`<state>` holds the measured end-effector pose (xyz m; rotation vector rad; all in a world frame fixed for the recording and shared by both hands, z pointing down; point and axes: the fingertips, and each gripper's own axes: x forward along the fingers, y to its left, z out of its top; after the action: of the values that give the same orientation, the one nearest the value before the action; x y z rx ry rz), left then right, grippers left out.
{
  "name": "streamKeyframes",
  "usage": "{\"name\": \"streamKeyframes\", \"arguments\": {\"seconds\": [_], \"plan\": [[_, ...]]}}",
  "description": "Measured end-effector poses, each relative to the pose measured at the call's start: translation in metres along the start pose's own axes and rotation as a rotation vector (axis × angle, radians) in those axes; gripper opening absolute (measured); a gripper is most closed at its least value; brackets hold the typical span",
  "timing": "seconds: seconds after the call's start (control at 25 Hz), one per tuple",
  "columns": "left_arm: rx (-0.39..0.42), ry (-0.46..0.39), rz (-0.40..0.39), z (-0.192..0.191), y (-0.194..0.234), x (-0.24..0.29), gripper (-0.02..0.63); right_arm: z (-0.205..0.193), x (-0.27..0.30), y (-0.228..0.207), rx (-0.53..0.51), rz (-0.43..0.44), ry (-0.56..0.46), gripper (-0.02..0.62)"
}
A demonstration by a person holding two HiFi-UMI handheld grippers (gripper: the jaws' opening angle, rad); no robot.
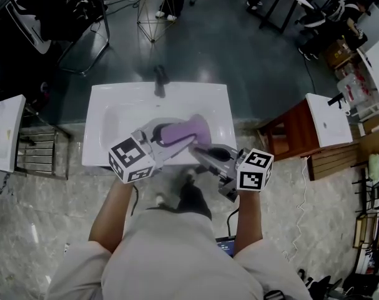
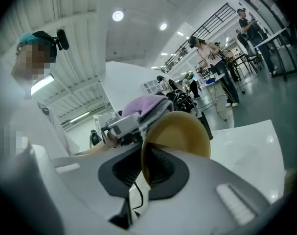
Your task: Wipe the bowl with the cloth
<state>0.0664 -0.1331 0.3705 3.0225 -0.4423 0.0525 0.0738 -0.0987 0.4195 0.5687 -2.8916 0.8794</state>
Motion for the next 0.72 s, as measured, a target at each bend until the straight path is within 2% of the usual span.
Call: {"name": "streamKeyframes", "arguments": {"seconds": [0.2, 0.4, 0.56, 0.72], "plan": [[0.024, 0.031, 0.053, 0.000, 0.011, 0.001, 0.120, -0.003, -0.009, 0.011, -0.032, 0.051, 0.039, 0.014], [0.040, 0.074, 0.105, -0.007, 0.026, -0.006, 0.120, 0.001, -0.016, 0.037, -0.072, 0.171, 0.024, 0.014], [-0.037, 0.054, 0.072, -0.014, 0.028, -0.009, 0.120, 0.013, -0.026, 0.058, -0.090, 0.269, -0.049, 0.015], [-0.086, 0.046, 0.048, -0.024, 0.026, -0.009, 0.120, 0.028, -0.033, 0.067, -0.061, 0.355, -0.140, 0.015]]}}
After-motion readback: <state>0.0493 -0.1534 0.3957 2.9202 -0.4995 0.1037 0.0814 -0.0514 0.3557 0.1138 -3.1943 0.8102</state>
